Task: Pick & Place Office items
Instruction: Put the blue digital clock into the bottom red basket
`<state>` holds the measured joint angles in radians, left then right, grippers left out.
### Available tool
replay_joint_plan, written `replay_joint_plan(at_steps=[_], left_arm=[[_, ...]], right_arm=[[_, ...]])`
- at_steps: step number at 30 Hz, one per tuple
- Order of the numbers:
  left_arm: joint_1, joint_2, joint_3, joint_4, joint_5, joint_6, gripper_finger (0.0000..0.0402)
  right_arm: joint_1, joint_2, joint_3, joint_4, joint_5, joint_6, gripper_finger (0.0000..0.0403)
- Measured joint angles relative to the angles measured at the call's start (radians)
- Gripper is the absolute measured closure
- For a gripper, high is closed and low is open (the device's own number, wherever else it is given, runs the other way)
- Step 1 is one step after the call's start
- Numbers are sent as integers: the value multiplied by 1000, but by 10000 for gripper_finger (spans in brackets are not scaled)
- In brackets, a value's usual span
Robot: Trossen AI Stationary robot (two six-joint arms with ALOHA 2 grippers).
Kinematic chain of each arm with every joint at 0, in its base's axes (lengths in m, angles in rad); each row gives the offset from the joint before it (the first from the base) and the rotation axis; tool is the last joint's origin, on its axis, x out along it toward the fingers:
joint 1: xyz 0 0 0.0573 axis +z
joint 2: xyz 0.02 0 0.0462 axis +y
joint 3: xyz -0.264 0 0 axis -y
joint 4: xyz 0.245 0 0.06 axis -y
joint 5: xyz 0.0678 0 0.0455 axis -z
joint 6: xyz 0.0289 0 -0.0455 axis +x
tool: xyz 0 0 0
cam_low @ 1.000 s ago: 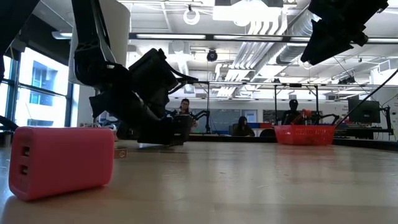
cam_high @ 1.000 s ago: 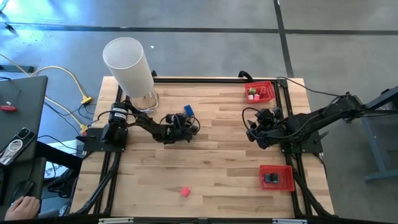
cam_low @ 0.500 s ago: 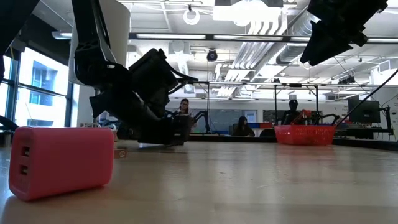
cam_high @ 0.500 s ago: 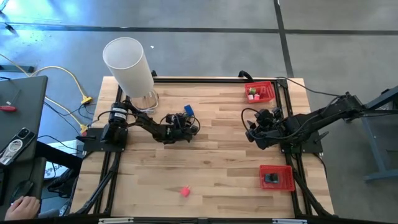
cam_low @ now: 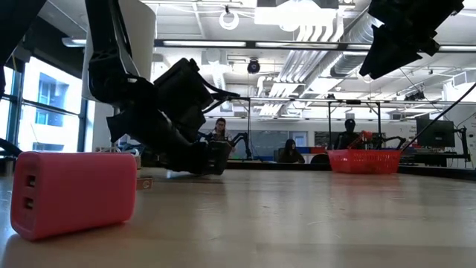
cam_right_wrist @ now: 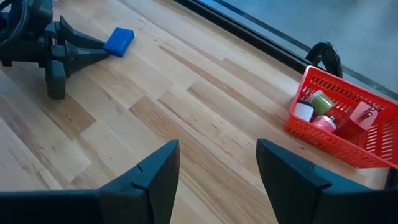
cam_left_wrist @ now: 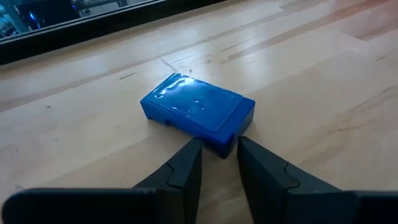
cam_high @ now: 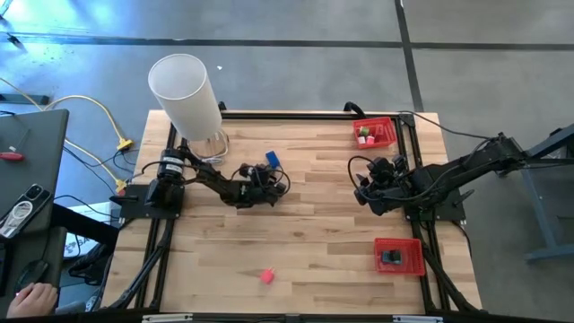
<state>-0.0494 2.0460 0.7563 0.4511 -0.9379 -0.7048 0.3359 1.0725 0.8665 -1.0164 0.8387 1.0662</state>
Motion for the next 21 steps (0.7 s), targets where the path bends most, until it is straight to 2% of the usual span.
replay_joint_plan(at_steps=[4,11,17,21], left_arm=[[-6,0,0,-1,-5,0,292],[-12,-1,-2,-5,-13,-3,241],[-14,-1,-2,-9,-22,-189,222],[-33,0,-2,-6,-27,-225,222]], right_arm=[[0,0,0,0,-2,-12,202],[0,0,0,0,-4,-17,202],[0,0,0,1,-4,-17,202],[0,0,0,1,-4,-17,202]])
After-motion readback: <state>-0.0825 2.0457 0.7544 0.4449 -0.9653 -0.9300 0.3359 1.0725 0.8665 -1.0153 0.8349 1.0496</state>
